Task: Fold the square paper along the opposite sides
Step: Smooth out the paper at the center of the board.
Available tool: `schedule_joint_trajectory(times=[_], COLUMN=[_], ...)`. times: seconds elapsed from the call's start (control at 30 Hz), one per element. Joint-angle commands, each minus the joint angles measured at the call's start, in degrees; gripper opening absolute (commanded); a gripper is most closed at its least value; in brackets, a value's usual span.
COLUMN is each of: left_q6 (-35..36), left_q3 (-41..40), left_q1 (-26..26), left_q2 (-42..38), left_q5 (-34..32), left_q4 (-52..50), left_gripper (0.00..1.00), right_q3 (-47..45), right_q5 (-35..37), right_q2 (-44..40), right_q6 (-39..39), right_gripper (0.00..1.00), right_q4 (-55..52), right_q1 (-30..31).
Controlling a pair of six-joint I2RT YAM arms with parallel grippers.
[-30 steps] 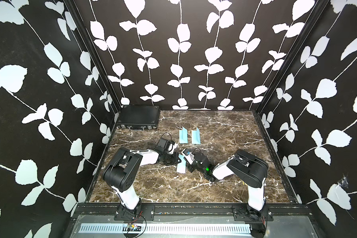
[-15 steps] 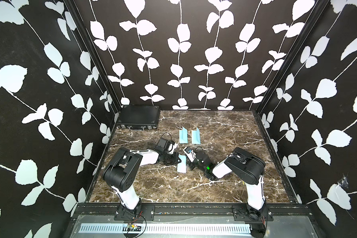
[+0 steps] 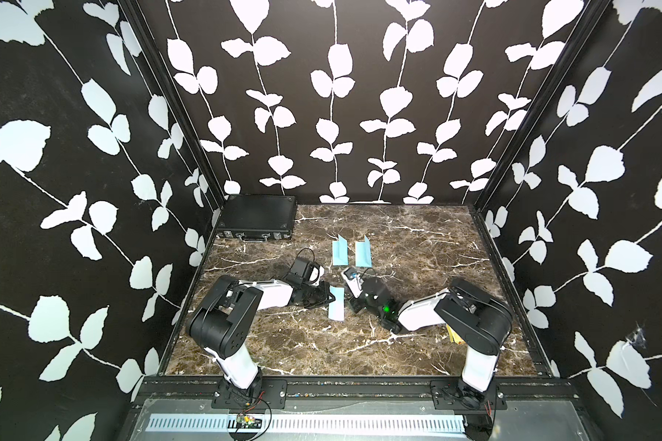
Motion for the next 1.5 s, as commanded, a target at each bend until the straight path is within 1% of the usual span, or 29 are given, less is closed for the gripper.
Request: schedule_joint_trajectory(times=[0.0,0.2,0.33,0.53,0.67,0.8,0.9,0.97,1.03,1.07,1.13,1.23,1.37,1.47], left_q6=[-6.5,-8.4,-8.7,-9.0,-9.0,-8.7,-8.3,-7.3,-6.1,-5.3,-4.1,-3.6,-3.5,-2.7], left_q3=[-3.8,-5.7,-5.9,-6.7,-7.2,-7.6,-7.8,-7.6,-7.3,-7.3,-7.2,-7.2,-7.0,-6.1], left_q1=[-1.4,-2.2,-2.8,-2.9,-2.9,-2.8,-2.8,-2.8,-2.8,-2.8,-2.7,-2.7,-2.7,-2.6], left_q2=[2.3,0.9,1.2,1.1,0.5,0.2,0.1,0.0,-0.4,-0.6,-0.8,-0.8,0.0,-0.1], left_q5=[-9.3,-11.2,-11.5,-11.9,-12.3,-12.6,-12.5,-12.1,-12.2,-12.2,-12.1,-11.7,-10.8,-10.8], left_q4=[-2.7,-1.0,-0.3,0.5,0.2,0.0,0.2,0.2,-0.1,-0.4,-0.7,-0.7,0.0,-1.0], left_gripper=[0.0,0.0,0.0,0.0,0.0,0.0,0.0,0.0,0.0,0.0,0.0,0.0,0.0,0.0], right_q3=[1.1,0.7,-1.4,-4.5,-7.3,-9.0,-10.1,-11.0,-10.0,-9.2,-8.3,-6.9,-5.7,-6.9], right_q5=[5.3,7.7,10.3,13.9,17.1,17.5,11.7,4.7,-1.3,-3.2,-5.6,-7.0,-7.4,-7.3], right_q2=[1.8,6.2,8.0,8.2,7.0,5.7,2.5,-0.5,-2.2,-2.6,-2.7,-1.9,1.1,3.5], right_q6=[3.2,4.7,5.2,7.0,7.8,7.7,5.7,4.2,2.8,2.4,2.1,2.2,1.9,2.2], right_gripper=[0.0,0.0,0.0,0.0,0.0,0.0,0.0,0.0,0.0,0.0,0.0,0.0,0.0,0.0], right_q4=[5.6,6.1,5.8,4.1,3.3,3.4,5.0,7.2,7.0,6.7,7.2,7.0,5.8,5.7], right_q1=[3.0,4.9,5.1,5.1,5.0,4.7,4.1,3.6,3.4,3.4,3.4,3.4,3.3,3.1])
